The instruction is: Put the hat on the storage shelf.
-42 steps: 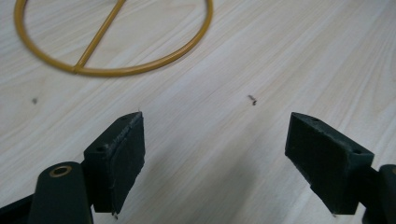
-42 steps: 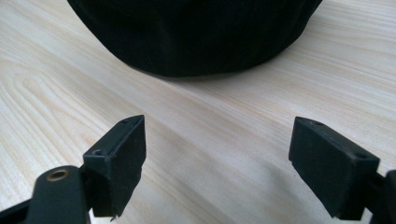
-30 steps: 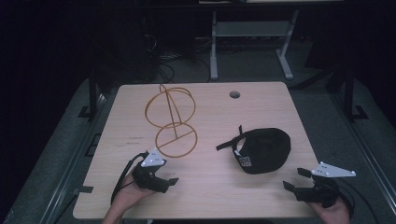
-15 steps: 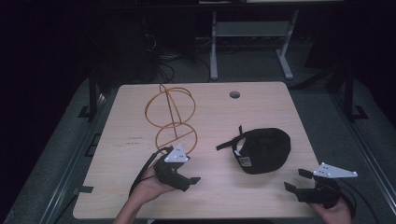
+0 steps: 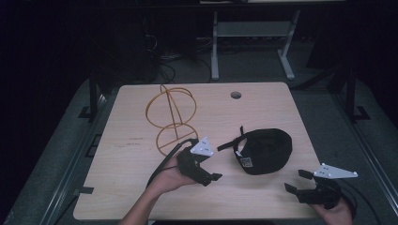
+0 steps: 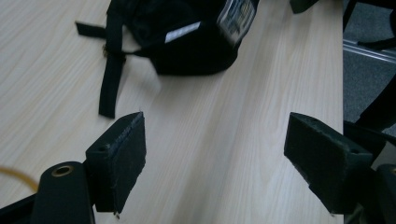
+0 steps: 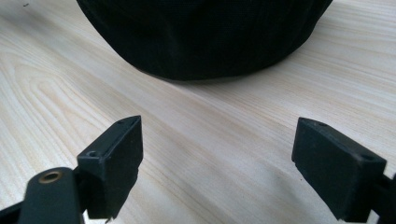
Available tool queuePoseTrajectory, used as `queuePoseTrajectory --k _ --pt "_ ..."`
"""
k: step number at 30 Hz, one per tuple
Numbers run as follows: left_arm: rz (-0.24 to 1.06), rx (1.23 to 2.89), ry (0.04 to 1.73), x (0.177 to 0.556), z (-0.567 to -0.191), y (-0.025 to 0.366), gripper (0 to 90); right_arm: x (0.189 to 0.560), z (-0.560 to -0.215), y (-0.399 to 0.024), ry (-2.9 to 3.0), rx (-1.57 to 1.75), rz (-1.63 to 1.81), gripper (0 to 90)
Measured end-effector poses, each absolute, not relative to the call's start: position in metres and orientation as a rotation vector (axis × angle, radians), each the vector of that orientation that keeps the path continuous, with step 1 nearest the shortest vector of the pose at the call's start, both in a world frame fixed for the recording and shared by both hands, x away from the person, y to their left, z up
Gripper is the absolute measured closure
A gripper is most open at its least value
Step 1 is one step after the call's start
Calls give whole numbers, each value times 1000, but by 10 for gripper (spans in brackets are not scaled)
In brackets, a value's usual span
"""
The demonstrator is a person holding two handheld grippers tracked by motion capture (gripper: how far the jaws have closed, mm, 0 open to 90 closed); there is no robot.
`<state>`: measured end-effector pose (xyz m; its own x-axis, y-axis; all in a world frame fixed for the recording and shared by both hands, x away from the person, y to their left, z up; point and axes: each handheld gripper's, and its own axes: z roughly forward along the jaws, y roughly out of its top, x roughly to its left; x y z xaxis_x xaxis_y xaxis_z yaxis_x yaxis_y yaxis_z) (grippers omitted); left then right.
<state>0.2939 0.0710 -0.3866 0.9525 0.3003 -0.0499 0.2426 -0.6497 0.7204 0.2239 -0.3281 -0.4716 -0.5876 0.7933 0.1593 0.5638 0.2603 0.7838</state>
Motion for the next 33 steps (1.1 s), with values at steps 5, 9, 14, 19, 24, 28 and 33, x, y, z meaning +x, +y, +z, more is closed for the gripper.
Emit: queuePoseTrajectory --k 5,9,14,19,24,28,33 --pt "86 2310 342 300 -383 56 223 223 -471 -328 2263 1257 1245 160" --pt "61 2291 327 303 -381 45 233 223 -471 -326 2268 1246 1245 160" --pt "69 2315 290 309 -376 30 238 223 -470 -326 2271 1238 1255 160" --pt "68 2344 256 314 -371 17 251 223 -470 -325 2274 1235 1259 160" --pt "61 2375 218 319 -370 -1 270 223 -470 -326 2274 1230 1265 160" --pt "25 2385 201 323 -374 -14 344 222 -469 -326 2276 1221 1272 160" --pt "-3 2419 181 327 -382 -22 383 223 -470 -326 2277 1220 1277 160"
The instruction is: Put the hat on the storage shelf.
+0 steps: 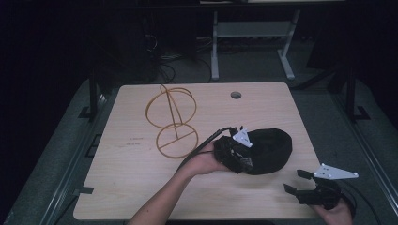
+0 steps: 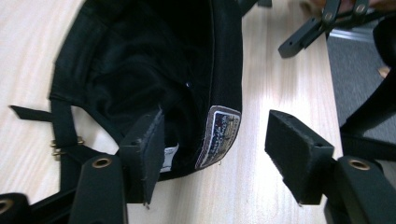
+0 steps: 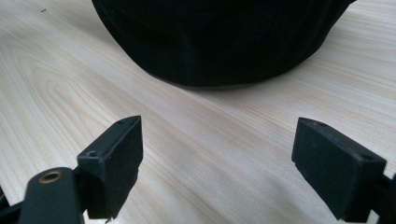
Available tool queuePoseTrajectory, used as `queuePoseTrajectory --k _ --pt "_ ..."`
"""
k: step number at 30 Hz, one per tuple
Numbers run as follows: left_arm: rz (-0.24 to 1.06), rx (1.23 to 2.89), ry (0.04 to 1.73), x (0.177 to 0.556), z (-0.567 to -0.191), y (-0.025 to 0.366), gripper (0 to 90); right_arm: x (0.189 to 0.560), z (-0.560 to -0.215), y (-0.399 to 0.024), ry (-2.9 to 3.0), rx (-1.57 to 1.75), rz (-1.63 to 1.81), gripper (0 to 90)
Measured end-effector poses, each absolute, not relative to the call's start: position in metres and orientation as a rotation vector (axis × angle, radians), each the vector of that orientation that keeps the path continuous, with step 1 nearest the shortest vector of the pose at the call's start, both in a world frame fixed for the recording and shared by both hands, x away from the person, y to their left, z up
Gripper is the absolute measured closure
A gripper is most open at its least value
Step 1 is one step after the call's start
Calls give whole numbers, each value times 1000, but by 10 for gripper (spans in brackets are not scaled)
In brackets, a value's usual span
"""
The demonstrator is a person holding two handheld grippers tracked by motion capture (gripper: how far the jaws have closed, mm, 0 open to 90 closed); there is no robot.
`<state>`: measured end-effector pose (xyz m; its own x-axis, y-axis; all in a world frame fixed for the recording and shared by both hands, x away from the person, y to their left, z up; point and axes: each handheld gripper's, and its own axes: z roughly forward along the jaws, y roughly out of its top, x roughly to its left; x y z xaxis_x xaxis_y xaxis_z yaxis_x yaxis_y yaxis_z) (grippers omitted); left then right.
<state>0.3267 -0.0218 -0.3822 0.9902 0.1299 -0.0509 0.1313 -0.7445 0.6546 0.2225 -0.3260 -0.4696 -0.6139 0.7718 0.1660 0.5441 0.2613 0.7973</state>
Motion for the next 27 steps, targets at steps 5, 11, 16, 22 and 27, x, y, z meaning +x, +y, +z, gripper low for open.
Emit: queuePoseTrajectory --k 5,11,16,22,27 --pt "-30 2428 173 329 -390 -28 384 222 -470 -325 2280 1208 1272 160" --pt "-28 2452 143 331 -397 -35 525 222 -470 -326 2272 1212 1275 162" --pt "-22 2459 98 329 -396 -38 622 221 -468 -328 2247 1207 1307 172" --pt "-40 2470 70 328 -394 -42 716 220 -466 -328 2227 1206 1323 161" --pt "-38 2453 45 325 -384 -45 737 220 -464 -326 2211 1204 1329 155"
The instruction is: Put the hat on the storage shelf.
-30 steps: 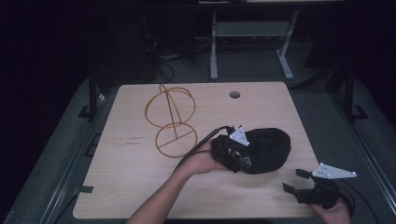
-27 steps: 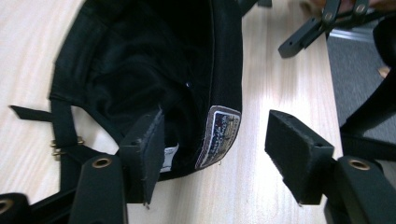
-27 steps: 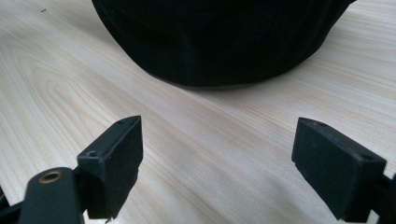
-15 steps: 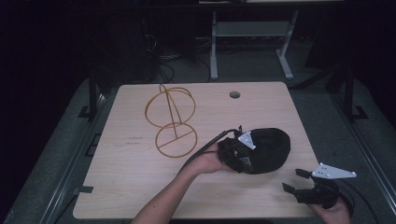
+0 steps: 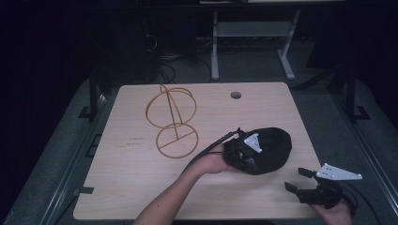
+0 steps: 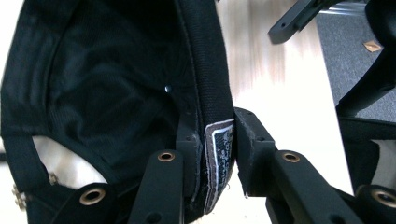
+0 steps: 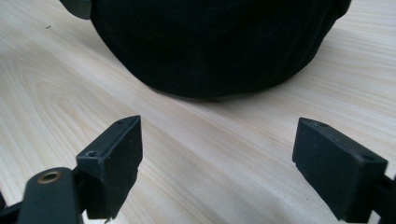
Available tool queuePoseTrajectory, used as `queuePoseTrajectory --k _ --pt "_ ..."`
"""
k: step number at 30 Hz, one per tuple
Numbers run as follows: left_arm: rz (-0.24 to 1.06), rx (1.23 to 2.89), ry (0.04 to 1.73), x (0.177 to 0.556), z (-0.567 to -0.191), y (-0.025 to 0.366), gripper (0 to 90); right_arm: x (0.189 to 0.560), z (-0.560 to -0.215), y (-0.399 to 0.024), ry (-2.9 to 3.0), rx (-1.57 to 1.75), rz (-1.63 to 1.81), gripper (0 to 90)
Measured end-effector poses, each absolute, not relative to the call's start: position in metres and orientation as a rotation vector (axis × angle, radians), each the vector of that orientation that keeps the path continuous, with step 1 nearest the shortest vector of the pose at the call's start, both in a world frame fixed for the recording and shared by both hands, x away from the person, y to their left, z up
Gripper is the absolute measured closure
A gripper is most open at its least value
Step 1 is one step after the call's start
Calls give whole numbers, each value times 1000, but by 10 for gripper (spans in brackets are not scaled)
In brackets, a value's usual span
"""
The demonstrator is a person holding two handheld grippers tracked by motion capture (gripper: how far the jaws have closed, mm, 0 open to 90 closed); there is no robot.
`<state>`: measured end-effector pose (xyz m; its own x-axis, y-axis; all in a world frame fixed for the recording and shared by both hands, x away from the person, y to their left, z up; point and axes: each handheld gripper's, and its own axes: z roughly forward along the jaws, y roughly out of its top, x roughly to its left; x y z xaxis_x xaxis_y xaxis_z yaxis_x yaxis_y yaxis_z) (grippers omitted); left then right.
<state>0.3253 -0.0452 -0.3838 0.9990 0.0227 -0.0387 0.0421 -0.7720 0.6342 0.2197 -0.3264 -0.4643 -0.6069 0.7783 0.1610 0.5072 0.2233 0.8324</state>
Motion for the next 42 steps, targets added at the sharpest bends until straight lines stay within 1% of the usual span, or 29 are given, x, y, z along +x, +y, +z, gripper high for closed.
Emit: queuePoseTrajectory --k 2,7,15,18,21,27,32,34,35,36,37,38,39,40,41,42 --pt "-43 2444 35 326 -377 -45 761 220 -462 -325 2192 1193 1356 155" --pt "-69 2385 69 331 -361 -42 778 219 -458 -323 2167 1165 1403 156" --pt "-106 2302 116 339 -342 -37 782 219 -445 -309 2136 1074 1456 157" --pt "-157 2253 133 341 -334 -34 782 220 -442 -302 2128 1053 1469 157" --pt "-171 2235 133 342 -330 -33 782 222 -440 -299 2118 1041 1481 159" --pt "-208 2207 99 337 -322 -32 784 227 -430 -292 2050 1017 1509 162" --pt "-234 2231 12 329 -318 -37 787 232 -429 -292 2031 1010 1504 165" --pt "-243 2230 -27 325 -316 -39 791 233 -429 -294 2023 1014 1524 194" --pt "-247 2233 -46 323 -315 -40 795 233 -428 -296 2010 1003 1542 235" --pt "-245 2234 -63 321 -313 -42 795 233 -428 -296 2010 1003 1542 235" --pt "-246 2235 -78 319 -312 -43 795 233 -427 -296 2008 1003 1554 257" --pt "-251 2233 -108 317 -310 -46 799 232 -427 -296 2013 989 1565 313" --pt "-251 2233 -108 317 -310 -46 800 232 -427 -296 2013 989 1565 313" --pt "-254 2232 -119 315 -308 -47 801 232 -427 -296 2025 964 1576 373" --pt "-252 2233 -127 314 -307 -47 801 232 -427 -296 2025 964 1576 373" --pt "-250 2238 -140 314 -307 -48 802 232 -427 -295 2033 943 1588 440"
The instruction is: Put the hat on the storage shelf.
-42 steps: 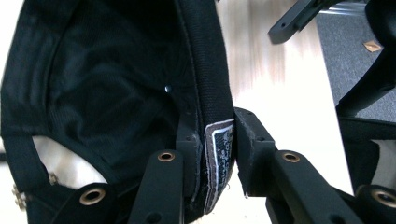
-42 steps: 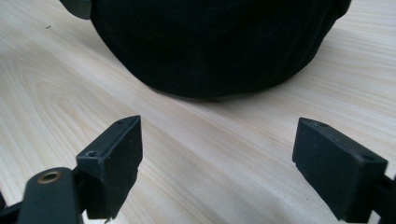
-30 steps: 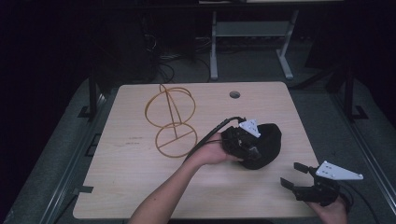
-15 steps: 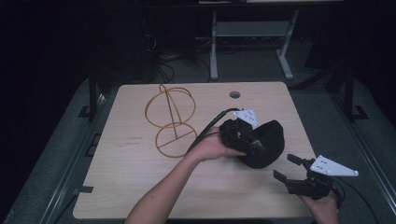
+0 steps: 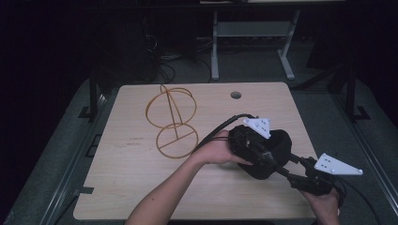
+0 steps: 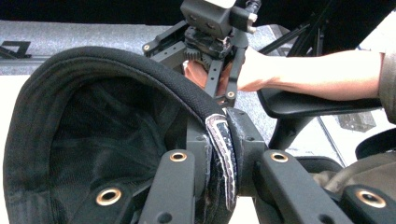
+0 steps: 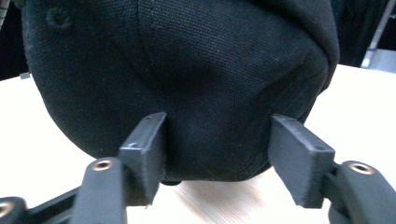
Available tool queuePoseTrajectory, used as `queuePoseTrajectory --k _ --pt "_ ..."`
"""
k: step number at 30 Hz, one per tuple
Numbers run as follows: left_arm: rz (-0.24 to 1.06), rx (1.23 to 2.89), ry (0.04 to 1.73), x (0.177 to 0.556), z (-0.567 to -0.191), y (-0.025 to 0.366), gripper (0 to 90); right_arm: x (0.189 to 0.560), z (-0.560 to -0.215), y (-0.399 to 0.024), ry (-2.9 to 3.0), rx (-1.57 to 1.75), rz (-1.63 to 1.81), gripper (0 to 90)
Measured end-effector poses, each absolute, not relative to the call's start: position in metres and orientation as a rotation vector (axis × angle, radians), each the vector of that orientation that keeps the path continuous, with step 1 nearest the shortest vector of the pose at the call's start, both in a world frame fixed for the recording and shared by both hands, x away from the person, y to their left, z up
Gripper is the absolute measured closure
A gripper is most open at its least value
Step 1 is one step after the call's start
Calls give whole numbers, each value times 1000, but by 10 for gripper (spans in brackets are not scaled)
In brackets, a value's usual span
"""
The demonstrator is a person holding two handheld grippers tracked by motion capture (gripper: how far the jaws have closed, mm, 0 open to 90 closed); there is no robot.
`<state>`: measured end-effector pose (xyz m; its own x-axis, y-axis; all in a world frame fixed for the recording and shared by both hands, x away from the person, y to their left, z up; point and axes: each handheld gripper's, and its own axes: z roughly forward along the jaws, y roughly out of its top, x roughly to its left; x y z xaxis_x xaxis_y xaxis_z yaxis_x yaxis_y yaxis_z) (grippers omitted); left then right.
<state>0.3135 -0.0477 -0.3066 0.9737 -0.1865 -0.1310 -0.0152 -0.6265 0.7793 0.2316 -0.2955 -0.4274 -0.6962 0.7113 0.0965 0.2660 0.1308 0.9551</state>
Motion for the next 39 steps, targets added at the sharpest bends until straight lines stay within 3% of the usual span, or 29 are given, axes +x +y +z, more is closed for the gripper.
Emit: queuePoseTrajectory --k 3,6,7,9,12,18,21,23,26,27,28,29,30,38,39 --pt "-250 2239 -153 311 -305 -48 804 230 -427 -295 2038 926 1589 500" --pt "-248 2238 -148 312 -304 -47 804 229 -426 -296 2038 890 1601 697" --pt "-247 2239 -149 313 -304 -47 804 229 -426 -296 2038 890 1601 697" --pt "-245 2241 -151 313 -303 -44 804 229 -426 -295 2045 866 1618 831" --pt "-240 2234 -142 314 -303 -39 804 230 -425 -295 2049 860 1642 880" --pt "-215 2234 -131 315 -302 -28 803 230 -422 -295 2051 872 1660 895" --pt "-201 2220 -138 313 -301 -26 809 230 -422 -294 2044 876 1694 824" --pt "-211 2214 -151 311 -300 -25 809 233 -424 -293 2050 917 1688 447" --pt "-224 2212 -174 308 -299 -25 810 237 -427 -288 2064 952 1672 295" --pt "-226 2211 -179 308 -299 -25 810 239 -428 -286 2080 960 1677 290" --pt "-228 2211 -183 307 -299 -25 811 240 -428 -285 2093 948 1693 303" --pt "-224 2210 -196 306 -299 -26 813 240 -428 -283 2098 922 1699 394" --pt "-224 2210 -196 306 -299 -26 813 240 -428 -283 2098 922 1699 394" --pt "-234 2182 -193 310 -297 -23 816 241 -425 -280 2091 803 1793 848" --pt "-230 2177 -191 310 -296 -22 816 241 -425 -280 2086 800 1804 870"
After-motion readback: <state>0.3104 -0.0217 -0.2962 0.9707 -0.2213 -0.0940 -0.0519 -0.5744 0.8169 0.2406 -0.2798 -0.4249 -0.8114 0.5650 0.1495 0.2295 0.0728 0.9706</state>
